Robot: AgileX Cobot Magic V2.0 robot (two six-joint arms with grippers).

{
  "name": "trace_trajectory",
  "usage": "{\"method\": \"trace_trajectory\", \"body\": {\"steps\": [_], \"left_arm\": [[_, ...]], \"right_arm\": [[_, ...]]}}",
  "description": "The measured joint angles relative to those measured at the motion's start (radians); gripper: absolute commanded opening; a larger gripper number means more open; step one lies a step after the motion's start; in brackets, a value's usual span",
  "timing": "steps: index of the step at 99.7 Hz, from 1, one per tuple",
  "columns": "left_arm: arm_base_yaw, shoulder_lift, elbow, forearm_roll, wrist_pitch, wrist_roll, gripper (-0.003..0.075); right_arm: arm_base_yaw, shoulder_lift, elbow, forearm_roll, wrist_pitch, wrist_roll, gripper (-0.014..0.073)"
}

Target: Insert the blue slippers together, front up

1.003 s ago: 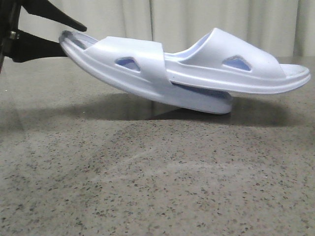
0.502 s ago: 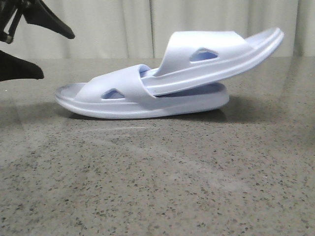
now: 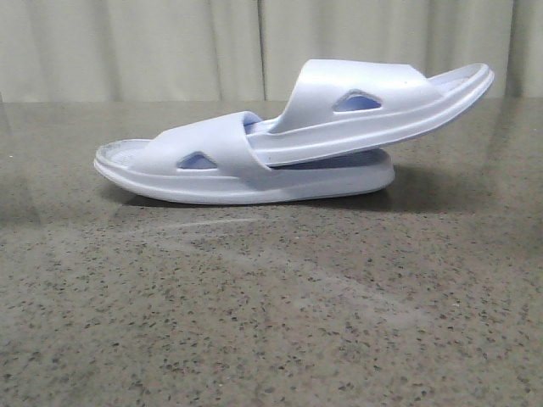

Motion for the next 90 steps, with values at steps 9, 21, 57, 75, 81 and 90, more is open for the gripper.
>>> {"method": "trace_trajectory", "body": {"steps": [9,21,57,75,81,90], "left_arm": [[0.0,-0.12,0.074,0.033,-0.056,0.002,0.0489],[0.0,-0.287,0.177,0.08,-0.101,0.004,0.0487],[0.0,-0.648,0.404,0.135,-0.121,0.007,0.0485],[0.0,-0.675,0.46,0.147,-0.121,0.008,0.0451],[0.0,-0.675,0.462,0.147,-0.121,0.008,0.0398],[0.0,-0.675,0.462,0.147,-0.122,0.008,0.0285]], "right_arm": [[0.0,-0.048,0.036,-0.029,-0.016,0.0,0.058],[0.0,-0.149,0.106,-0.059,-0.049,-0.002,0.058],[0.0,-0.474,0.325,-0.095,-0.042,-0.002,0.058],[0.0,-0.503,0.4,-0.116,-0.038,-0.002,0.057],[0.0,-0.503,0.413,-0.117,-0.038,-0.002,0.0525],[0.0,-0.503,0.417,-0.119,-0.046,-0.002,0.0368]]}}
